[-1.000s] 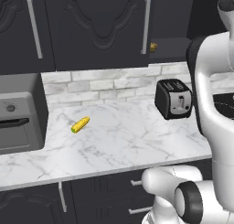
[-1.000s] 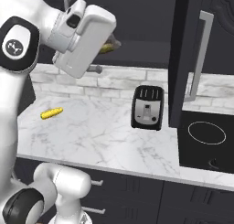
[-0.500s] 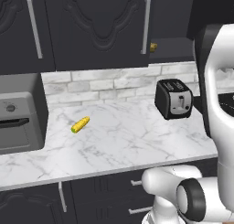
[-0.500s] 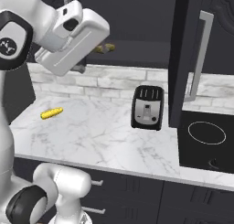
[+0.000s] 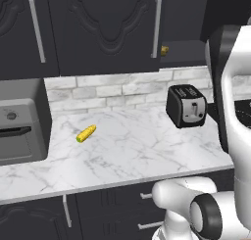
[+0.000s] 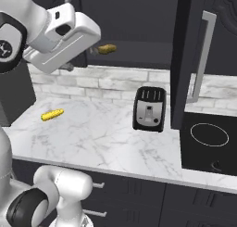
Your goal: Pick the dish brush and sponge from the cabinet and place them on the counter.
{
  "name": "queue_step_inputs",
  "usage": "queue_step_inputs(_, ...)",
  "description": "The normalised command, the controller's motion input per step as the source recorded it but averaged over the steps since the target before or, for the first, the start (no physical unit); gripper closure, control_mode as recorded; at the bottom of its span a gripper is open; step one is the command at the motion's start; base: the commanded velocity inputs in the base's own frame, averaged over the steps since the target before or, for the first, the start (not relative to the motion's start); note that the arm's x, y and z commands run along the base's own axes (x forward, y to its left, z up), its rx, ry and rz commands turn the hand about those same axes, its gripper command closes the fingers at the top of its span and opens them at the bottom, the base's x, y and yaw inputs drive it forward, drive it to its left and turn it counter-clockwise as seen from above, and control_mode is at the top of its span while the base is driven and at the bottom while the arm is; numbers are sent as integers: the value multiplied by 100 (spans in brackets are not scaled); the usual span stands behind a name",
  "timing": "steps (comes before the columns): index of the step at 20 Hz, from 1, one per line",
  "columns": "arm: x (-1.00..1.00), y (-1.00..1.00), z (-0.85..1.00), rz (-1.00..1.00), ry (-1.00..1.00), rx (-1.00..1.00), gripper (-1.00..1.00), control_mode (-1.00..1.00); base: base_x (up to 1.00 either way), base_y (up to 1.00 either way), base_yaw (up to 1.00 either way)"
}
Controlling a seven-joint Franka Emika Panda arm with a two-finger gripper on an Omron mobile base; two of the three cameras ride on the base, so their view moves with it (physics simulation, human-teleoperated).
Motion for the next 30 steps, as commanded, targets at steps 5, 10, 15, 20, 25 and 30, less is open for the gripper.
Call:
queue_step_inputs(5, 67, 20, -30, 0, -11, 1, -100, -100, 0, 0, 0)
queue_step_inputs(10, 47, 10, -9, 2, -9, 17, -100, -100, 0, 0, 0)
queue_step_inputs(15, -6, 10, 1, 11, -10, 23, -100, -100, 0, 0, 0)
queue_step_inputs(20, -12, 24, 4, 12, -13, 18, -100, -100, 0, 0, 0)
queue_step_inputs(25, -23, 25, 0, 10, -23, 9, -100, -100, 0, 0, 0)
queue_step_inputs(30, -25, 13, -2, 9, -32, 6, -100, -100, 0, 0, 0)
